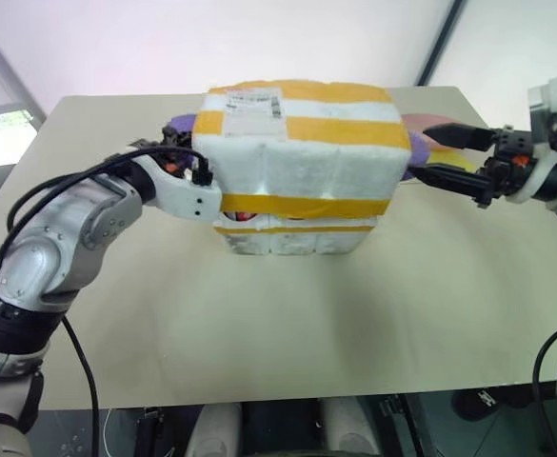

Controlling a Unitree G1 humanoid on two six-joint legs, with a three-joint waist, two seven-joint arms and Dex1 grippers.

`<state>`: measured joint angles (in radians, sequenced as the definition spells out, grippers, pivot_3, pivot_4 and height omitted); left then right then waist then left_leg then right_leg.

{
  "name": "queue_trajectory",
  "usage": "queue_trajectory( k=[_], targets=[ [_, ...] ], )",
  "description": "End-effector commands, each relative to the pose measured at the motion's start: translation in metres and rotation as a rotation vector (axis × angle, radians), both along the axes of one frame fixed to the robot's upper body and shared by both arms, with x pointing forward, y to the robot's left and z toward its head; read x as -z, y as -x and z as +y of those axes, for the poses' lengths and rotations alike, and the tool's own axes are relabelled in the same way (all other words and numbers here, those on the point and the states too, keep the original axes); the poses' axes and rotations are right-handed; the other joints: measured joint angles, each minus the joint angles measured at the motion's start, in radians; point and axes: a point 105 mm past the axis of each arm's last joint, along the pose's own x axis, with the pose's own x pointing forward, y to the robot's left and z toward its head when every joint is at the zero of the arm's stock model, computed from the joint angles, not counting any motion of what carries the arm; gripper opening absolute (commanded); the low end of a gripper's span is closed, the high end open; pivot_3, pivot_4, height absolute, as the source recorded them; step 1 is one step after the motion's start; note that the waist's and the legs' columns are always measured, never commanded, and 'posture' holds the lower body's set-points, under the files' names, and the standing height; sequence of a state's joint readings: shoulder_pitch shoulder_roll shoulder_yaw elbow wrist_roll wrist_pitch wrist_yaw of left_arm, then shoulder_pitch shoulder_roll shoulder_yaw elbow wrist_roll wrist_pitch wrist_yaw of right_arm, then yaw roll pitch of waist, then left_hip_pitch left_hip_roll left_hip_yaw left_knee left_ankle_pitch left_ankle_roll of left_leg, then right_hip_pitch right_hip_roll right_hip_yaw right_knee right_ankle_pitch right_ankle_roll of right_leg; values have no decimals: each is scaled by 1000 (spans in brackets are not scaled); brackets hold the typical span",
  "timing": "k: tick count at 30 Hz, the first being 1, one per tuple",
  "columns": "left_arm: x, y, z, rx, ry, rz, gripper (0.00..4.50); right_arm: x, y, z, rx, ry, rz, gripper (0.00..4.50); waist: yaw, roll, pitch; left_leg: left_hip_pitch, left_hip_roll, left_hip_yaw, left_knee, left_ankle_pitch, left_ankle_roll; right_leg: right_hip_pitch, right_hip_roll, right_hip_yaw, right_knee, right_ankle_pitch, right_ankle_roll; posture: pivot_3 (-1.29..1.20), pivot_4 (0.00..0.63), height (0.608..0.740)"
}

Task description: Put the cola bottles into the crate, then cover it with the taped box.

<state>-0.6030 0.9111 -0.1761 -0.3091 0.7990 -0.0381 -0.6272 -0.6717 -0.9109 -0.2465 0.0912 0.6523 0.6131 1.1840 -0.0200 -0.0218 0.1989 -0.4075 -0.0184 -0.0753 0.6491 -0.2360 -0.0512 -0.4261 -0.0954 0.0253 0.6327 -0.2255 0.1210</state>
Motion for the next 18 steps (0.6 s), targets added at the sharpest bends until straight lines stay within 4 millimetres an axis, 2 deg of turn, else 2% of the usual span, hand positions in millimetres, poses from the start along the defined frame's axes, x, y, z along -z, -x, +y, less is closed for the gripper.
queue_trajectory(
  k=[1, 7, 14, 18],
  targets=[
    [4, 3, -3, 16, -15, -3, 421, -11, 7, 1, -19, -2, -47, 4500, 0, 0, 0, 0, 0, 0, 0, 0, 0, 0, 0, 0, 0, 0, 0, 0, 150, 740],
    [19, 1, 1, -6, 53, 71, 421, -18, 13, -6, -30, 21, -47, 4500, 2, 0, 0, 0, 0, 0, 0, 0, 0, 0, 0, 0, 0, 0, 0, 0, 150, 740],
    [17, -1, 3, -5, 19, 59, 421, -14, 29, -12, -70, 71, -17, 4500, 1, 0, 0, 0, 0, 0, 0, 0, 0, 1, 0, 0, 0, 0, 0, 0, 150, 740],
    [15, 4, -8, 66, -27, 50, 421, -10, 36, -14, -80, 74, -1, 4500, 1, 0, 0, 1, 0, 0, 0, 0, 0, 1, 0, 0, 0, 0, 0, 0, 150, 740]
  ],
)
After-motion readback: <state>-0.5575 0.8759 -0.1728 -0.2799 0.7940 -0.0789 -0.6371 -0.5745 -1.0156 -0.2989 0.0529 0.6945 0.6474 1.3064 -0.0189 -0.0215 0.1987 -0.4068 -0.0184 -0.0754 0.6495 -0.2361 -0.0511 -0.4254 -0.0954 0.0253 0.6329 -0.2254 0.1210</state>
